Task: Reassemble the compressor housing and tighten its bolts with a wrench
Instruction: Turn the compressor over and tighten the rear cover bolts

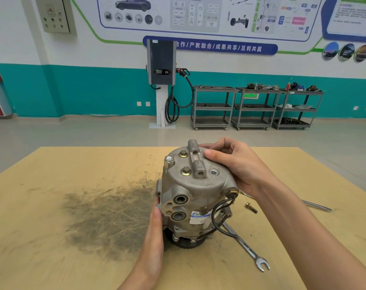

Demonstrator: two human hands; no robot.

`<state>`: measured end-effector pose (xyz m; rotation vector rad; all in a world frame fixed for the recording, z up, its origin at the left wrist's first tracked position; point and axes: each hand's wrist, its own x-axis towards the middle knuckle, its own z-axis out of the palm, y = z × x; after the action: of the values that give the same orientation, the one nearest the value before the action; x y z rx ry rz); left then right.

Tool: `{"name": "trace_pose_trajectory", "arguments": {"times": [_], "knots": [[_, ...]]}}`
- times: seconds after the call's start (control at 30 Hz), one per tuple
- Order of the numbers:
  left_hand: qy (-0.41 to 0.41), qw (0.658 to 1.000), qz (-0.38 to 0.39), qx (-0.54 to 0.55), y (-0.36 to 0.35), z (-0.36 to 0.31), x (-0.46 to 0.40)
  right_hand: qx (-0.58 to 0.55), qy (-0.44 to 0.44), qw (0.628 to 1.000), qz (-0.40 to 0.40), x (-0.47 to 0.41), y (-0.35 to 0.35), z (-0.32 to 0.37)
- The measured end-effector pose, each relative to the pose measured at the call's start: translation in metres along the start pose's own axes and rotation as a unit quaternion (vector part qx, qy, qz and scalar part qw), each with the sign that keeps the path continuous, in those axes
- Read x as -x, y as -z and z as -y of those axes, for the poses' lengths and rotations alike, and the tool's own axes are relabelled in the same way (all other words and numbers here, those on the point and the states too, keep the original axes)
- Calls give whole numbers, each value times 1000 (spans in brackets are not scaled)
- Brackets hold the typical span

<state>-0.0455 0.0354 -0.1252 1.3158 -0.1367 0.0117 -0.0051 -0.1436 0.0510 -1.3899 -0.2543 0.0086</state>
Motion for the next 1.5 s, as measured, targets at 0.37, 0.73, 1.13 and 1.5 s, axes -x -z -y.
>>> {"name": "trace_pose_trajectory", "arguments": {"times": [0.37, 0.73, 1.13, 1.5], "knots": [[-4, 1000, -19, 4, 1, 5, -1, -2, -7, 1000, 10, -1, 1, -1], [-6, 1000, -23, 6, 2, 5, -1, 5, -14, 1000, 26, 1, 3, 1], [1, 1000, -9, 10, 2, 4, -3, 38, 11, 999, 25, 1, 3, -1], [11, 1000, -9, 0, 6, 8, -5, 9, -12, 1000, 15, 1, 1, 3]]}}
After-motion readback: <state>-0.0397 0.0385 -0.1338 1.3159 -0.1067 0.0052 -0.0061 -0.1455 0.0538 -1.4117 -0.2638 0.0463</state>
